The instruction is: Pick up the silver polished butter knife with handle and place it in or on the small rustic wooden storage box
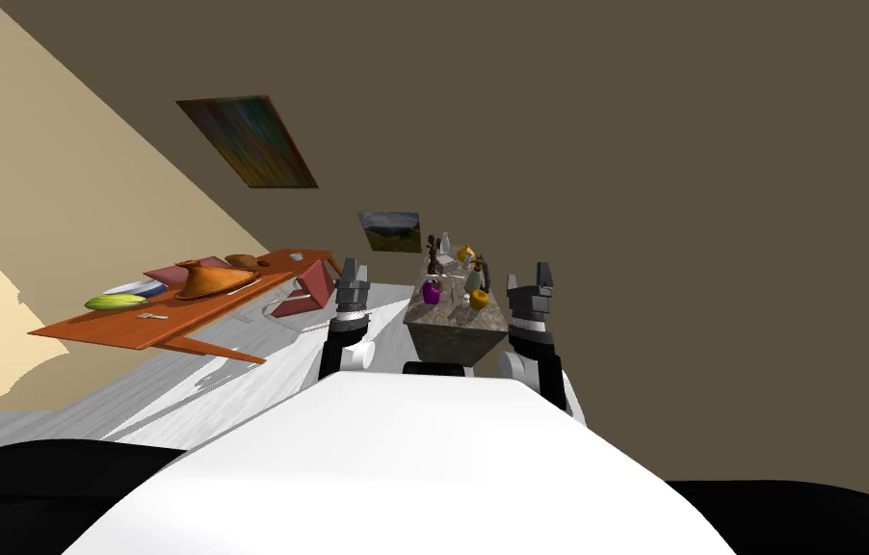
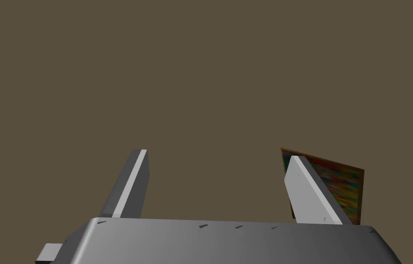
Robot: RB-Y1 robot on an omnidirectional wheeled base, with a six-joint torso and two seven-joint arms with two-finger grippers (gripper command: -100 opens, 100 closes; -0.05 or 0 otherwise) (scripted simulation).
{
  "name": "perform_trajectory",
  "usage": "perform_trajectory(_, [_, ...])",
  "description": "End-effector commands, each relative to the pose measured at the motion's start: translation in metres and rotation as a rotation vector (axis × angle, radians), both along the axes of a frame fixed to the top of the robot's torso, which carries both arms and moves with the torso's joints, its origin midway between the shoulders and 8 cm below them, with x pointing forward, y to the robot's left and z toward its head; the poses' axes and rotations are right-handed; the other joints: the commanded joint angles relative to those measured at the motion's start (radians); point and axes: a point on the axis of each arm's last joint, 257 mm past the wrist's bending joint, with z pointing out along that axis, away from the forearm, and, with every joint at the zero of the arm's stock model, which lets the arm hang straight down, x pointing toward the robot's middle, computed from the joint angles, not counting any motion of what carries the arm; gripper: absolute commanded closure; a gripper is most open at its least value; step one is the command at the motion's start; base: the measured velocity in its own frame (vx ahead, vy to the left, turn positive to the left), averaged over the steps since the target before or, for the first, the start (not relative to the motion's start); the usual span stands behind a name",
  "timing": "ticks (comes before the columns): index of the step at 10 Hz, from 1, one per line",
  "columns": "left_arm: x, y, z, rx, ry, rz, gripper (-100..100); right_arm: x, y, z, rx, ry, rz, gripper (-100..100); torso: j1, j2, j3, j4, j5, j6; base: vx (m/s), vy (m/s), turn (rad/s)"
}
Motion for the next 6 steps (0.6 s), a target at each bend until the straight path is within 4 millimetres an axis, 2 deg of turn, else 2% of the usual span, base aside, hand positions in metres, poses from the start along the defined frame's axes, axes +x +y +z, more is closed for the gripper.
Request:
perform_trajectory(1, [0.0, 0.0, 0.0, 0.0, 0.0, 0.0, 0, 0.004, -0.008, -0.02, -0.033, 0.051, -0.005, -100, 0.0, 0.0, 0.0, 0.0, 0.0, 0.0, -0.035, 0.071, 0.082])
perform_trajectory(6, [0.0, 0.0, 0.0, 0.0, 0.0, 0.0, 0, 0.008, -0.034, -0.074, -0.135, 0.194, -0.02, -100, 0.009, 0.005, 0.003, 0.001, 0.002, 0.0, -0.065, 0.132, 0.066])
